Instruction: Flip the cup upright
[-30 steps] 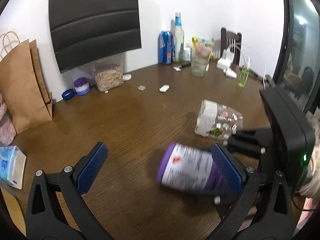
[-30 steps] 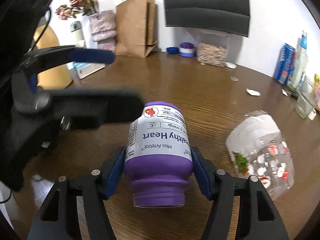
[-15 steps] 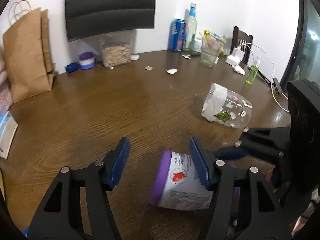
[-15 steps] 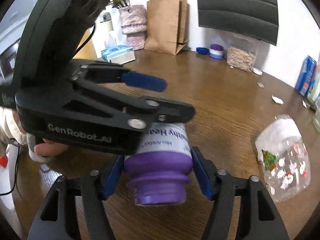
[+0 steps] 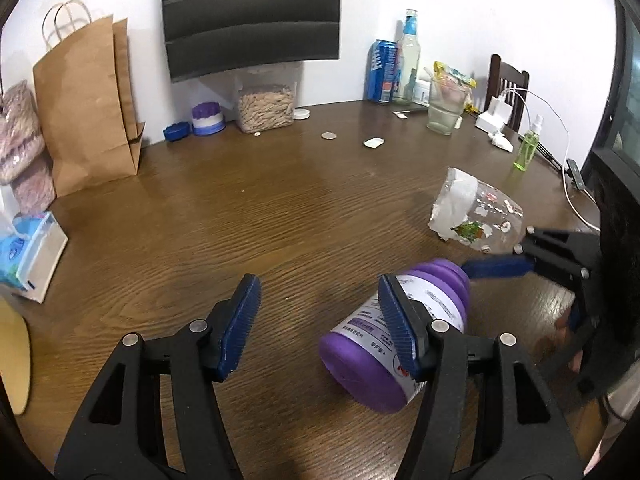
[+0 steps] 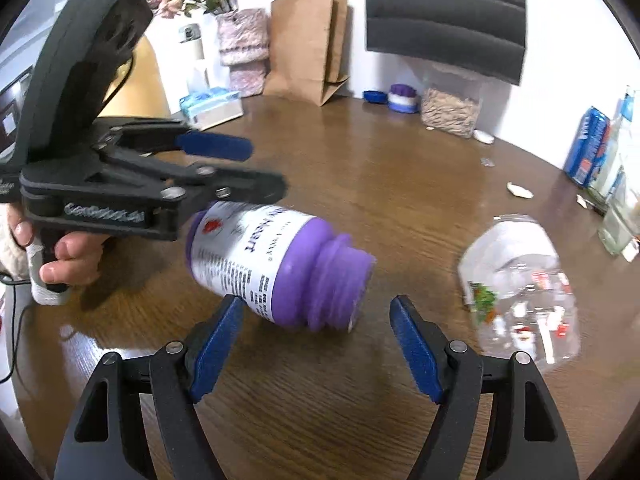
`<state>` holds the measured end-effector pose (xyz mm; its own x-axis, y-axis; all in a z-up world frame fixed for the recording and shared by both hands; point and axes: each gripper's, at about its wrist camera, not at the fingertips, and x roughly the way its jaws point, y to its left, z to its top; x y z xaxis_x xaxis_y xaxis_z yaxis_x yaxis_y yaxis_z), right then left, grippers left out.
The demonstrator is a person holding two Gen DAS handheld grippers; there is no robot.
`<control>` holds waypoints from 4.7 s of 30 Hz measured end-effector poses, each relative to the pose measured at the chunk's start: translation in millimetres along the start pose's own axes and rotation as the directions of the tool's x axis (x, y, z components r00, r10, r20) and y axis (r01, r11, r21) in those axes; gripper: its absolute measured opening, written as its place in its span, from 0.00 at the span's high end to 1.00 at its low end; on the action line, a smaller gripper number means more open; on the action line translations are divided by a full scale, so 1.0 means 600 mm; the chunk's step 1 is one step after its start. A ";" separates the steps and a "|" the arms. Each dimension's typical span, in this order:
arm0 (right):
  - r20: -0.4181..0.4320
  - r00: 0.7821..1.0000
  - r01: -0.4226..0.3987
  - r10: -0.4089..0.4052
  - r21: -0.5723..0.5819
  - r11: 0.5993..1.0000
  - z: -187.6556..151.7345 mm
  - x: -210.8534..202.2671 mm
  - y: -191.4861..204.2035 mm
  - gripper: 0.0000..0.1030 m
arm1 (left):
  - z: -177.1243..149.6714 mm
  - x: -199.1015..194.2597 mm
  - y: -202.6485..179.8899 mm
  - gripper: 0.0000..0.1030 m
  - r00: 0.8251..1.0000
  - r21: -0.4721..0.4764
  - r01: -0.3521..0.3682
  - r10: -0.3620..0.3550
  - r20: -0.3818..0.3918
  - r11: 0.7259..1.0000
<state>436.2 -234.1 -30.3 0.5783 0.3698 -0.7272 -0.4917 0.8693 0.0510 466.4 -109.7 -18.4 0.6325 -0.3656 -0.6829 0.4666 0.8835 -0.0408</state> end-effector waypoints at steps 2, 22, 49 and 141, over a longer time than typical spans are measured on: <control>0.003 1.000 0.004 -0.004 0.038 0.999 -0.002 -0.001 -0.013 0.22 | 0.001 -0.006 -0.010 0.44 1.000 0.031 -0.015 0.015 0.007 0.999; 0.054 0.998 0.011 -0.023 0.218 0.976 -0.002 -0.024 -0.079 0.22 | 0.014 0.063 -0.108 0.37 0.965 0.298 0.118 -0.038 -0.260 0.947; 0.240 0.803 -0.596 0.546 0.311 0.740 0.048 -0.081 0.000 0.18 | -0.063 -0.169 -0.110 0.42 0.968 0.300 0.028 -0.100 0.229 0.954; 0.456 0.849 0.212 -0.268 0.172 0.962 -0.354 -0.422 0.412 0.21 | -0.460 -0.552 -0.206 0.00 0.843 -0.350 -0.343 0.450 0.295 0.872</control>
<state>29.8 -182.4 21.0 0.9195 0.2304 -0.3184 -0.2389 0.9710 0.0127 28.5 -17.3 11.4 0.9256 0.0032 -0.3784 -0.0266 0.9980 -0.0566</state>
